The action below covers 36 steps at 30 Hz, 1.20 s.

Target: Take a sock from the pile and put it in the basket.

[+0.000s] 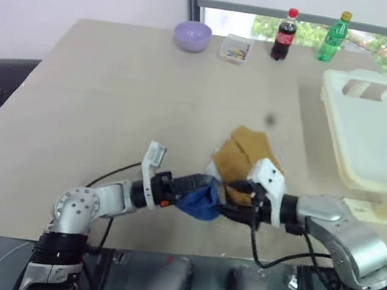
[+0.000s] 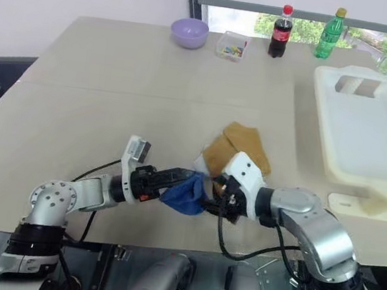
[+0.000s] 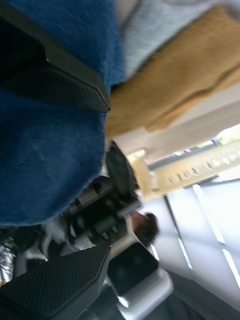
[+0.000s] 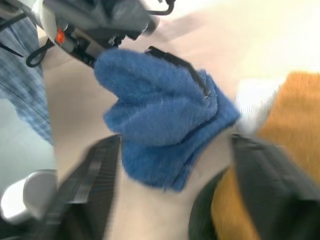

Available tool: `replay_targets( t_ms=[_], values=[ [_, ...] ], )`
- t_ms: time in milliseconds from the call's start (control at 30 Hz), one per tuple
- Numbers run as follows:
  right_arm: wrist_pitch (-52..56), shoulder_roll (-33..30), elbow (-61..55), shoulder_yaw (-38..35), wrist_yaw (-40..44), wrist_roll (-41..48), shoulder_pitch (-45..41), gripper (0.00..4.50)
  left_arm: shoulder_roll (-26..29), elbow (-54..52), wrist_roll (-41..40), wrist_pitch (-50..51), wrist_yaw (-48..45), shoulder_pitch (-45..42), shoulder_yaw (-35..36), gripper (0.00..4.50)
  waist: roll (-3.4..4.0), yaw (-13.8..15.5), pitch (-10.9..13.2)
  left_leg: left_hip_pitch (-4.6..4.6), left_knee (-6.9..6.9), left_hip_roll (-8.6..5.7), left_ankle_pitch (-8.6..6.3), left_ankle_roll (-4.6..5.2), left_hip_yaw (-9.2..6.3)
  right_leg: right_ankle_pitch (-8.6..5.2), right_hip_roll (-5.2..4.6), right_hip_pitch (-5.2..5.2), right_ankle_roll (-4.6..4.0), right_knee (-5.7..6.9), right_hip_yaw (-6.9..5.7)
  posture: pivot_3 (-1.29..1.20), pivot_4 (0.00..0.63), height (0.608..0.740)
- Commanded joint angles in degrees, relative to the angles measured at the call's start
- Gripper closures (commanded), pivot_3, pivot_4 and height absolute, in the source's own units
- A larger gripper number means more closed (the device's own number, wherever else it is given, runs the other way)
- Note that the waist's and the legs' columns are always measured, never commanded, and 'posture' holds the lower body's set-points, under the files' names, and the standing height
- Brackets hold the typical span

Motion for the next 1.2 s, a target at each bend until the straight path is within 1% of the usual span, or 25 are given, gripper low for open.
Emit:
replay_targets(
  t_ms=[33, 100, 167, 233, 333, 400, 567, 600, 700, 767, 900, 1000, 1200],
  values=[
    [4.7, 1.0, -3.3, -6.1, -2.8, 5.3, 0.3, 0.01, -0.2, -0.9, 1.2, -1.5, -1.7, -0.1, -0.1, 0.00, 0.00, 0.2, 0.0, 0.00, 0.00, 0.01, 0.00, 0.00, 0.00, 0.00, 0.01, -0.01, 0.00, 0.01, 0.00, 0.00, 0.150, 0.740],
    [10.1, 3.9, -4.2, -8.6, -4.5, 9.6, 0.2, 0.01, -0.1, -0.2, 2.3, -2.1, -2.3, -0.3, -0.2, 0.00, 0.01, 0.3, 0.0, 0.00, 0.00, 0.01, 0.00, 0.00, -0.02, 0.00, 0.01, -0.02, -0.01, 0.02, -0.01, 0.00, 0.150, 0.740],
    [16.1, 9.2, -4.4, -10.2, -8.0, 12.4, -0.1, 0.01, -0.6, 0.2, 2.8, -2.7, -2.5, -0.5, -0.2, 0.00, 0.00, 0.3, 0.0, -0.01, 0.00, 0.02, -0.01, 0.01, -0.02, -0.01, 0.01, -0.02, -0.01, 0.01, -0.02, 0.00, 0.150, 0.740],
    [20.6, 13.1, -4.3, -10.2, -11.5, 12.9, -0.3, 0.01, -0.9, 0.3, 3.3, -2.9, -2.9, -0.6, -0.4, 0.00, 0.02, 0.3, 0.0, -0.01, -0.01, 0.03, 0.00, 0.01, -0.01, 0.00, 0.02, -0.06, -0.01, 0.03, 0.00, 0.00, 0.150, 0.740],
    [28.0, 20.7, -3.9, -12.9, -16.1, 13.2, -0.4, 0.01, -1.2, 0.2, 4.0, -3.1, -3.2, -0.4, -0.5, 0.00, 0.03, 0.4, 0.0, -0.07, 0.00, 0.02, 0.00, 0.00, 0.00, 0.00, 0.01, -0.11, -0.02, 0.05, 0.00, 0.00, 0.150, 0.740],
    [30.2, 24.2, -3.1, -14.1, -18.4, 13.3, -0.6, 0.01, -1.4, 0.0, 4.0, -3.3, -3.3, -0.2, -0.5, 0.00, 0.04, 0.4, 0.0, -0.07, 0.00, -0.01, 0.00, 0.01, -0.01, 0.01, 0.00, -0.11, -0.02, 0.05, 0.01, 0.00, 0.150, 0.740],
    [30.5, 28.7, 1.1, -15.7, -24.4, 11.7, -1.4, 0.01, -1.7, -1.4, 3.6, -3.7, -4.2, 0.8, -0.6, 0.00, 0.06, 0.3, 0.0, -0.07, 0.00, -0.02, 0.01, 0.00, 0.01, 0.01, 0.01, -0.12, -0.02, 0.07, 0.02, 0.00, 0.150, 0.740],
    [30.5, 29.4, 1.7, -16.2, -25.3, 11.8, -1.5, 0.01, -1.7, -1.5, 3.5, -3.7, -4.3, 1.0, -0.6, 0.00, 0.06, 0.3, 0.0, -0.07, 0.00, -0.02, 0.01, 0.00, 0.01, 0.01, 0.01, -0.14, -0.02, 0.11, 0.03, 0.00, 0.150, 0.740],
    [30.5, 25.9, 2.6, -14.0, -27.2, 10.9, -1.2, 0.01, -1.4, -2.2, 3.2, -3.8, -4.6, 2.0, -0.3, 0.00, 0.06, 0.2, 0.0, -0.07, 0.00, -0.02, 0.01, -0.01, 0.02, 0.01, 0.01, -0.15, -0.03, 0.14, 0.04, 0.00, 0.150, 0.740],
    [30.5, 23.9, 2.7, -13.0, -27.5, 11.0, -0.8, 0.01, -1.1, -2.7, 3.6, -4.1, -4.9, 3.1, -0.3, 0.00, 0.07, 0.2, 0.0, -0.07, 0.00, -0.02, 0.01, 0.00, 0.03, 0.01, 0.01, -0.15, -0.03, 0.12, 0.05, 0.00, 0.150, 0.740],
    [30.5, 22.3, 2.7, -11.8, -27.1, 13.1, 0.8, 0.01, -1.2, -3.6, 3.4, -4.3, -4.6, 4.6, -0.1, 0.00, 0.08, 0.4, 0.0, -0.06, 0.00, -0.03, 0.01, 0.00, 0.02, 0.01, 0.00, -0.13, -0.03, 0.11, 0.04, 0.00, 0.150, 0.740],
    [30.5, 22.1, 3.3, -10.9, -27.0, 14.8, 1.8, 0.01, -1.2, -4.1, 3.0, -4.3, -4.4, 5.3, 0.1, 0.00, 0.08, 0.3, 0.0, -0.01, 0.00, -0.03, 0.01, 0.01, 0.03, 0.00, -0.01, -0.11, -0.02, 0.12, 0.05, 0.00, 0.150, 0.740],
    [30.5, 25.5, 7.2, -11.5, -27.8, 17.1, 0.3, 0.01, -1.2, -5.0, 2.9, -4.3, -3.9, 7.1, 0.6, 0.00, 0.08, -0.3, -0.1, 0.02, 0.00, -0.01, 0.00, 0.01, 0.03, 0.00, 0.01, -0.11, -0.02, 0.13, 0.06, 0.00, 0.150, 0.740]
  ],
)
